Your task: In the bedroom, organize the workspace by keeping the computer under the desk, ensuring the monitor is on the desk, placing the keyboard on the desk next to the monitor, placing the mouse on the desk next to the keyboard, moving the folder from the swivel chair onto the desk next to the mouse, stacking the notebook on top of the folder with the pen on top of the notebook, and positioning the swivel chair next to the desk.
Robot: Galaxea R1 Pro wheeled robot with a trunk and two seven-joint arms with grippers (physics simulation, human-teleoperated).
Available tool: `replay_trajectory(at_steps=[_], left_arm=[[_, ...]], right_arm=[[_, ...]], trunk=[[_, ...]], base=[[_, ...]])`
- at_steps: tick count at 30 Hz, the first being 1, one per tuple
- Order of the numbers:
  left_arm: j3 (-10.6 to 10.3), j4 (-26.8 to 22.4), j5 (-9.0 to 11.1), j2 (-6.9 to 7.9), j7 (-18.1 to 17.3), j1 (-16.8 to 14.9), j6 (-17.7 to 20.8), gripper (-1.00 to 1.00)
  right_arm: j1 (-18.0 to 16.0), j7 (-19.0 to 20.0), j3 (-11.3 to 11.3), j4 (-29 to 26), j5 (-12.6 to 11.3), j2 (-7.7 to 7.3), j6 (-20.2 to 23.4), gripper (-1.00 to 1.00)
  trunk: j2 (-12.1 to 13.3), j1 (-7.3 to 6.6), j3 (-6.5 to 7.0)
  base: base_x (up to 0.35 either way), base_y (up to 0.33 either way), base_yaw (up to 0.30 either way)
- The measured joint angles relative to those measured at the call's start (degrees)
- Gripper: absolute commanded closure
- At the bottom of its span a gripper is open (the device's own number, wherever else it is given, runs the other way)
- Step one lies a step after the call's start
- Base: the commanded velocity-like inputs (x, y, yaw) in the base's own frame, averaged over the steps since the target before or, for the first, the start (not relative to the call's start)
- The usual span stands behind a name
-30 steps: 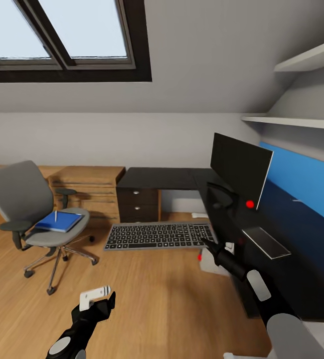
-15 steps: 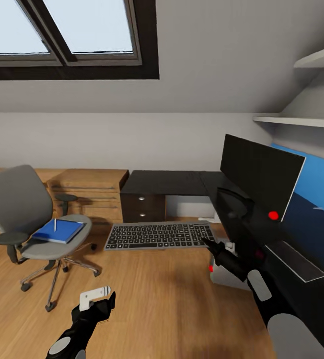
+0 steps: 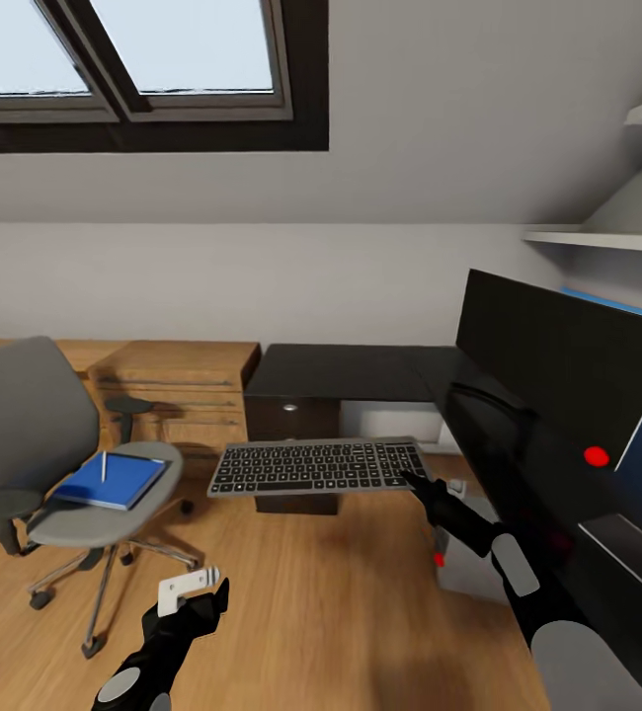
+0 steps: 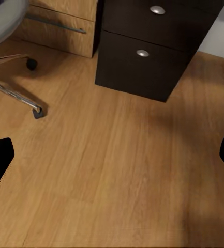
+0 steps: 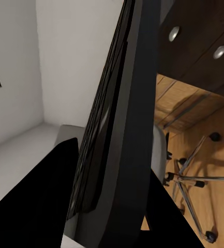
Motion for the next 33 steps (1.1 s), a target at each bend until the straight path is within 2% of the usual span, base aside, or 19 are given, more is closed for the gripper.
replay_trajectory(at_steps=[16, 28, 30, 33], left_arm=[[0.02, 0.02, 0.02, 0.00, -0.06, 0.00, 0.18, -1.00], [-0.21, 1.16, 0.09, -0.09, -0.09, 0.00, 0.21, -1.00], [-0.79, 1.50, 0.09, -0.09, -0.06, 0.00, 0.14, -1.00], [-1.86, 1.79, 0.09, -0.08, -0.01, 0.00, 0.08, -1.00]], right_arm=[[-0.02, 0.09, 0.10, -0.45, -0.03, -0.79, 0.05, 1.00], [-0.02, -0.27, 0.42, -6.31, 0.28, -0.74, 0.00, 1.00], [-0.03, -0.39, 0.39, -6.62, 0.41, -0.51, -0.49, 1.00], [-0.02, -1.01, 0.38, -6.86, 0.64, 0.71, -3.65, 1.00]], trunk=[[0.00, 0.00, 0.00], [0.00, 0.03, 0.00], [0.00, 0.03, 0.00], [0.00, 0.03, 0.00]], base=[[0.313, 0.119, 0.000], [0.039, 0.001, 0.000], [0.001, 0.000, 0.000], [0.000, 0.000, 0.000]])
